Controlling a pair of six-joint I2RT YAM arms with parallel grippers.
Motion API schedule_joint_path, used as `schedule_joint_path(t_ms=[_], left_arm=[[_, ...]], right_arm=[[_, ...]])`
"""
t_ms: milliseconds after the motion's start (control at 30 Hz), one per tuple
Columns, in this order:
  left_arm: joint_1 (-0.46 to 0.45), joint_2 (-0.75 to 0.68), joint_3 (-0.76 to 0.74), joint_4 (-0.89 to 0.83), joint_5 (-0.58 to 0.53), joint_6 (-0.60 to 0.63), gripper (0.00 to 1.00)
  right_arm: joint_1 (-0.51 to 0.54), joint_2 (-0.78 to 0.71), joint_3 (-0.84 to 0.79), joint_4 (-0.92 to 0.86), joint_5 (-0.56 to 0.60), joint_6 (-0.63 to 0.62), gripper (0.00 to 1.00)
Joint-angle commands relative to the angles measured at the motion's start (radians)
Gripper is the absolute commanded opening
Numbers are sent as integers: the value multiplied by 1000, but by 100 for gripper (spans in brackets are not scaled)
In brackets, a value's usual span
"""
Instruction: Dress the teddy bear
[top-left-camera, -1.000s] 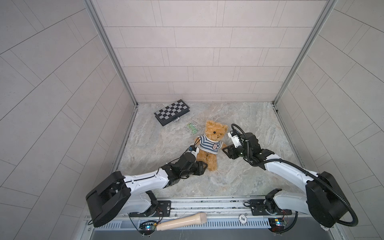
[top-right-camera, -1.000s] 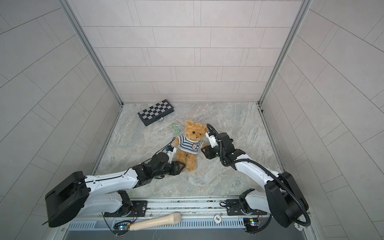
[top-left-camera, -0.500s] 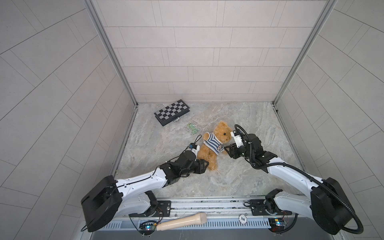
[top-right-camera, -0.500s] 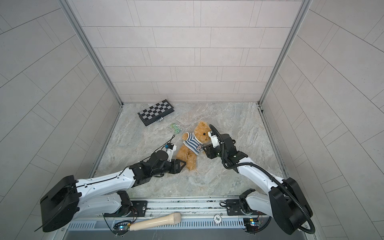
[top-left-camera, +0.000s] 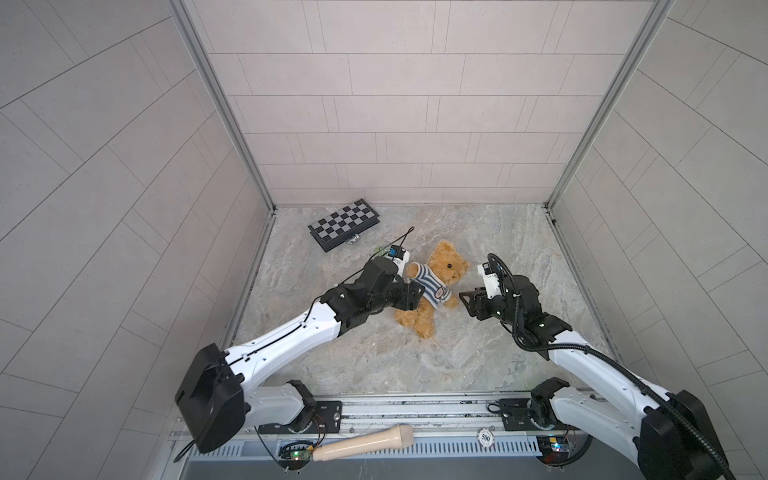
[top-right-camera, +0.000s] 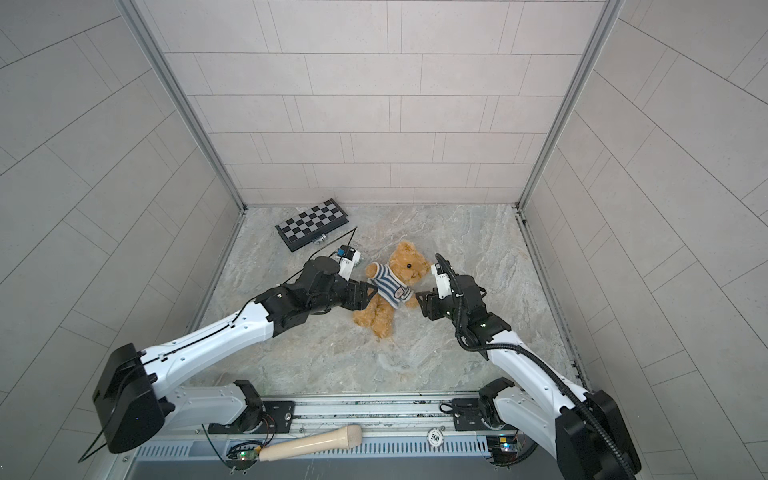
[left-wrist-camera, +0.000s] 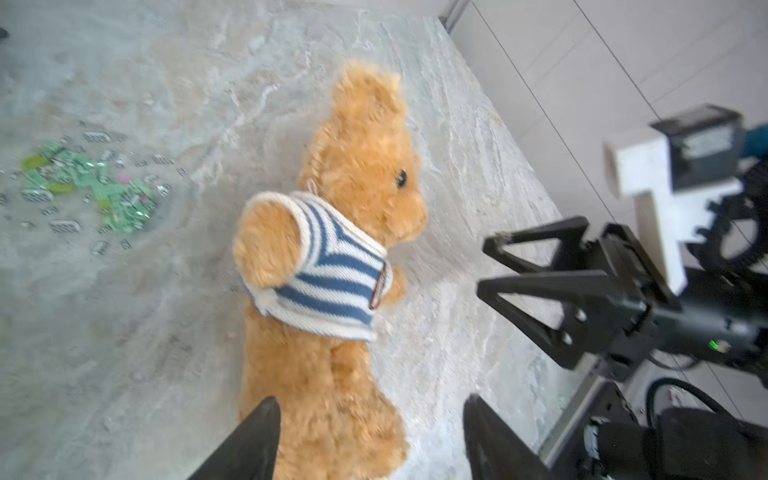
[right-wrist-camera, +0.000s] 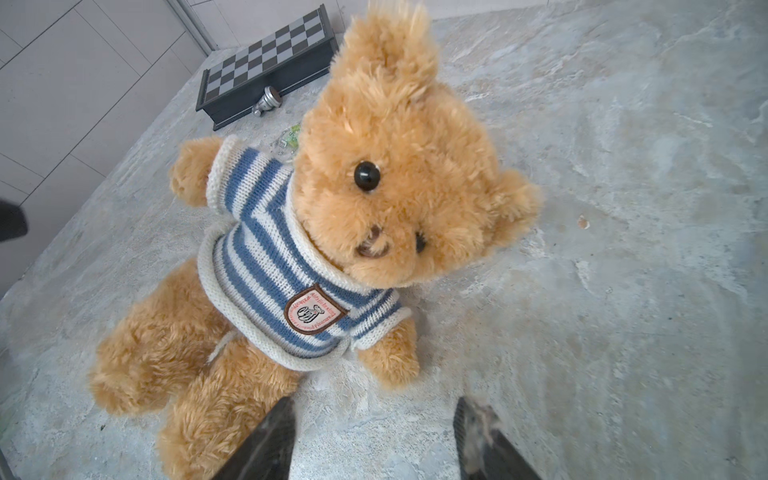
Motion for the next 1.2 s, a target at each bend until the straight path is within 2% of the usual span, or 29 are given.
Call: schedule_joint_path(t_ms=[0, 167, 367, 467, 700, 900, 1167], left_arm=[[34, 111, 88, -73, 22, 97, 74], [34, 239, 130, -95, 33, 117, 76], [32, 282, 78, -44, 58, 98, 75], [24, 272, 22, 27, 92, 50, 73], [-44, 256, -46, 120, 70, -50, 71], [-72, 235, -91, 216, 76, -186, 68], [-83, 223, -90, 162, 17, -182, 69]], right_arm=[[-13, -43, -24, -32, 18, 18, 66], [-28, -104, -51, -63, 23, 11, 68], [-60, -122, -38, -108, 24, -28, 68], [-71, -126, -32, -115, 25, -39, 68], [-92, -116, -37, -116, 31, -52, 68], [-104, -92, -38, -91, 33, -65, 67], [-130, -92, -51, -77, 17, -72, 67]])
